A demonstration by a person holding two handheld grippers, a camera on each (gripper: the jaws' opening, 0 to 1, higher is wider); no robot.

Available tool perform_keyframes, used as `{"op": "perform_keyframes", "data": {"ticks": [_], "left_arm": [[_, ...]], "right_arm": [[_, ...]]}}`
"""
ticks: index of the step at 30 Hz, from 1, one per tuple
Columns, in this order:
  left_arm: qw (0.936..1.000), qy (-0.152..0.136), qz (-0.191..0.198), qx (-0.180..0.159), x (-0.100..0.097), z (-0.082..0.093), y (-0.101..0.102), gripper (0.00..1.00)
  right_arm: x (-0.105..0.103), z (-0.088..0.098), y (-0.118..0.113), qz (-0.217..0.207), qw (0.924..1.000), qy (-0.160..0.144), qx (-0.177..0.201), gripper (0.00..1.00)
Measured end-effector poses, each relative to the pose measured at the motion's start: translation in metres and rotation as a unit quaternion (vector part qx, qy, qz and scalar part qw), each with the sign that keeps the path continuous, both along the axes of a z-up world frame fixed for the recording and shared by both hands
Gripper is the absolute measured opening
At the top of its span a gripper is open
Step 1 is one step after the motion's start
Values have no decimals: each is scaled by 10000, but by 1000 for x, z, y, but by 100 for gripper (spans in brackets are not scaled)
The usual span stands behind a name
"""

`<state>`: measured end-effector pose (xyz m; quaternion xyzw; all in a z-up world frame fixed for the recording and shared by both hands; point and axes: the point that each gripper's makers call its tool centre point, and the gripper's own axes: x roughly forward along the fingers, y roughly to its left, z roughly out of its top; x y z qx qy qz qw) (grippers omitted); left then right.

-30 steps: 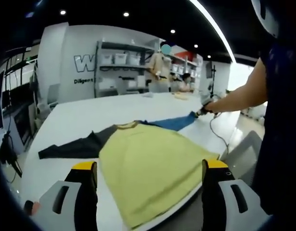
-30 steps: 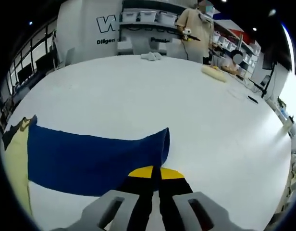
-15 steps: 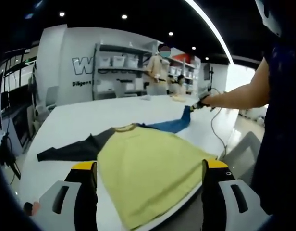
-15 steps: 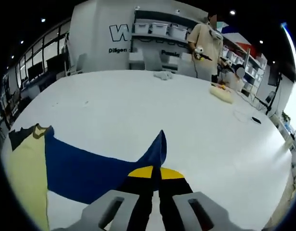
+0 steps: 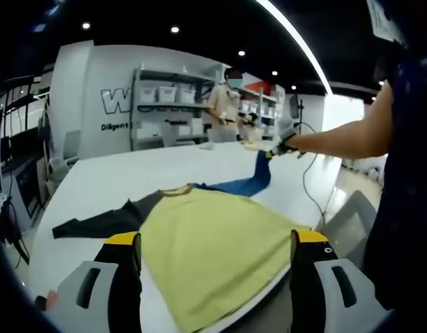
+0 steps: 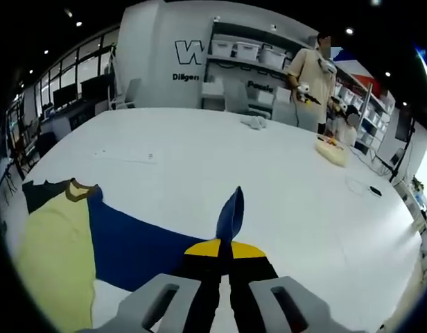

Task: Fold the garment on the visible template until the final outline fits inside the template.

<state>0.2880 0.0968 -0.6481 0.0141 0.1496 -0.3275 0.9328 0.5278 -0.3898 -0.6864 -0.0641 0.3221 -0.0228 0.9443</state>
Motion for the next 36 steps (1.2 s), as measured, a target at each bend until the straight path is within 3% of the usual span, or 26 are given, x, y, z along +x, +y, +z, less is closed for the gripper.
{"op": "perform_keyframes", "data": {"ticks": [14, 26, 36], "left_arm": [[10000, -74, -35, 8, -5, 6, -5, 82], [9999, -121, -92, 19, -7, 8, -8, 83], [9999, -102, 9, -56, -5, 10, -4, 86]], "right_arm": [[-1, 24, 86, 781, 9968, -94, 103, 0], [4, 44, 173, 1594, 9866, -286, 206, 0], [11, 59, 220, 2025, 9781, -413, 249, 0]]}}
